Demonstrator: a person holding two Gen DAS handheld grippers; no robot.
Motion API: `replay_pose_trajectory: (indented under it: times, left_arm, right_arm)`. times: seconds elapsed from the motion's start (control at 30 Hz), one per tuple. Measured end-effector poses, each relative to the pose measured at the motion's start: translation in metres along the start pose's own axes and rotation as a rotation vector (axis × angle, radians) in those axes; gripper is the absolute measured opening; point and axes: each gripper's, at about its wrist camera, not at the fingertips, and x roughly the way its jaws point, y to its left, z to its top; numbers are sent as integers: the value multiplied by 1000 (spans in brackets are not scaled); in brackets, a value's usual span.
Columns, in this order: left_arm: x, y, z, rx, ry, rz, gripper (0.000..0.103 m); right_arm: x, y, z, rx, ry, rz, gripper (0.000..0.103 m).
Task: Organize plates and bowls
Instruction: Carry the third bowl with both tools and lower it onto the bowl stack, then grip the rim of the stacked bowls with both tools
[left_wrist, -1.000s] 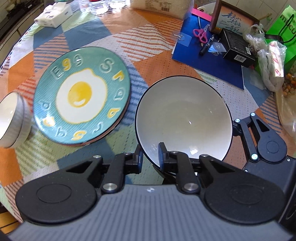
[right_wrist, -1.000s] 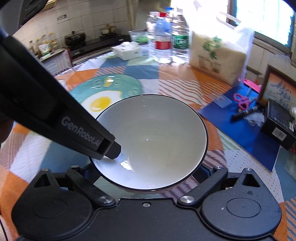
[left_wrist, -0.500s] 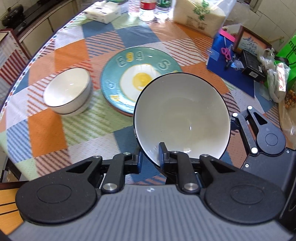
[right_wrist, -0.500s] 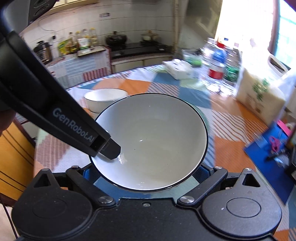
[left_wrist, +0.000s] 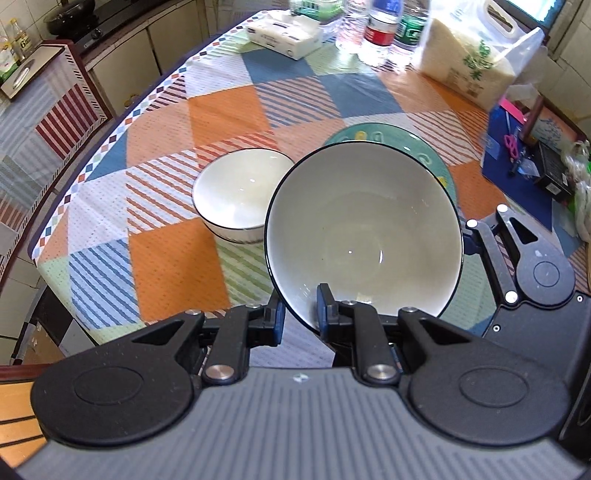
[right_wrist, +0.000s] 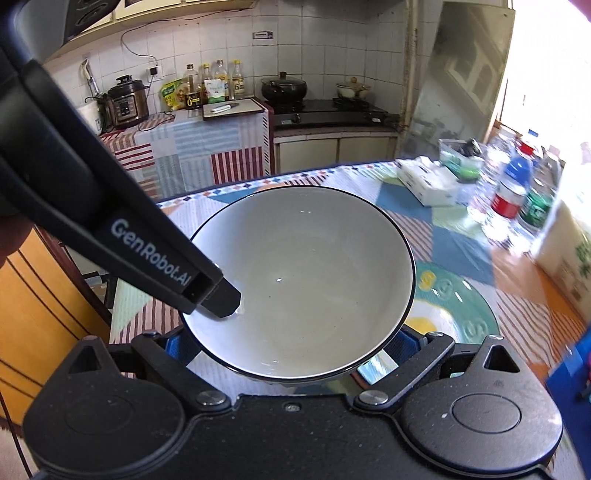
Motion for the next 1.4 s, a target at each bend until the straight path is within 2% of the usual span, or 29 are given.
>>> replay_pose_trajectory:
  times: [0.43,0.53,0.63,0.83,1.07,1.23,1.4]
  left_arm:
    - [27,50,42,41,-17,74,16]
    - [43,64,52,26,-3,55,16]
    - [60,73,59,12,9,38,16]
    - [84,73,65,43,34,73,16]
    - [97,80,70,38,67,77,17]
    - [107,73,70,75,66,133,19]
    - [113,73,65,78,50,129,19]
  right_arm:
    - [48,-5,28,35,-49,104,100]
    - [62,-7,31,38,-54,115,99]
    - [78,-9,32,47,-42,102,98]
    - [104,-12,35,69,21,86,98]
    - [114,-5,41,12,63,51,98]
    - [121,0,42,-32,84,4,98]
    - [122,0,39,-25,84,-10,98]
